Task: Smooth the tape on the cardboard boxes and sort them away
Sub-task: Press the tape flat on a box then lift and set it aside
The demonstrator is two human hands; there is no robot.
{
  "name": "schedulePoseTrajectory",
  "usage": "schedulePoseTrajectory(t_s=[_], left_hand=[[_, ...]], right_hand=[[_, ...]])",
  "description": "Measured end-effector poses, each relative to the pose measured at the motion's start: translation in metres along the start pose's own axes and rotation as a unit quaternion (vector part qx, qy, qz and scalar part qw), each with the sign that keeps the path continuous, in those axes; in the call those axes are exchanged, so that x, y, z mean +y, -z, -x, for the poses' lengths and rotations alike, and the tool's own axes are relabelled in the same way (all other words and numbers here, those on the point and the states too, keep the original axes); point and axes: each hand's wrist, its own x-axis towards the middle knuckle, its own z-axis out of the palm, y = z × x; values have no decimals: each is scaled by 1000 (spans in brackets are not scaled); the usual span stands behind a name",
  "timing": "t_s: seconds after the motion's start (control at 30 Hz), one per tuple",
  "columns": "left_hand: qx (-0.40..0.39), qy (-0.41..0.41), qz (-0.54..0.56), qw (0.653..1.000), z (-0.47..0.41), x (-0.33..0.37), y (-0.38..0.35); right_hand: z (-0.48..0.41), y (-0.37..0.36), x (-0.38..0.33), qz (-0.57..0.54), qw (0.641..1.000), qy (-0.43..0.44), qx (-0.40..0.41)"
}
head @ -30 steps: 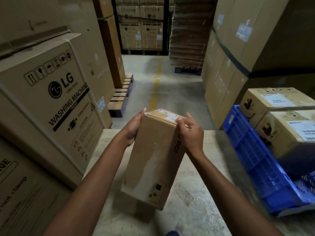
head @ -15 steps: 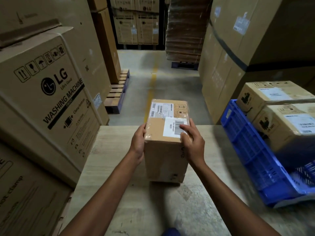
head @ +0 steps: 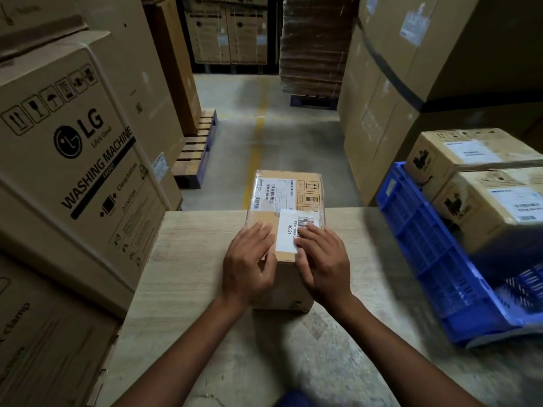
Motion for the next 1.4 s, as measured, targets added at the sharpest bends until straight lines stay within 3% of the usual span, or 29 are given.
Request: schedulePoseTrajectory(t_s=[0.3,0.43,0.57,0.77,0.87,0.93,1.03,1.2,1.33,1.4], left_hand=[[-70,-23,-67,995,-29,-1,17],[-206,34,-102,973,-39,3,11],[-255,32,-162,953,-42,8,9],[-204,2,-199,958,-72,12,11],[-189,32,-165,967,-87,7,3],[-230,61,-124,963,-87,2,-5],[-286,66,-148,944,-84,-2,-15],[-227,17,-190,955,-111,2,-11],[-134,7,-142,981,-118,-9,-16],[-152,-10,-142,978,-115,-16,-22]], right_hand=[[-27,11,-10,74,996,-15,-46],[-28,5,-17,93,982,-68,-148],[-30,8,-16,103,964,-97,-224],[-52,20,-18,158,956,-64,-240],[-77,18,-14,192,939,-77,-273],[-81,11,-13,172,933,-97,-302],[-79,6,-10,142,928,-115,-326],[-109,12,-4,235,925,-39,-297],[-131,2,10,204,945,-95,-239],[-115,-8,15,178,960,-91,-198]])
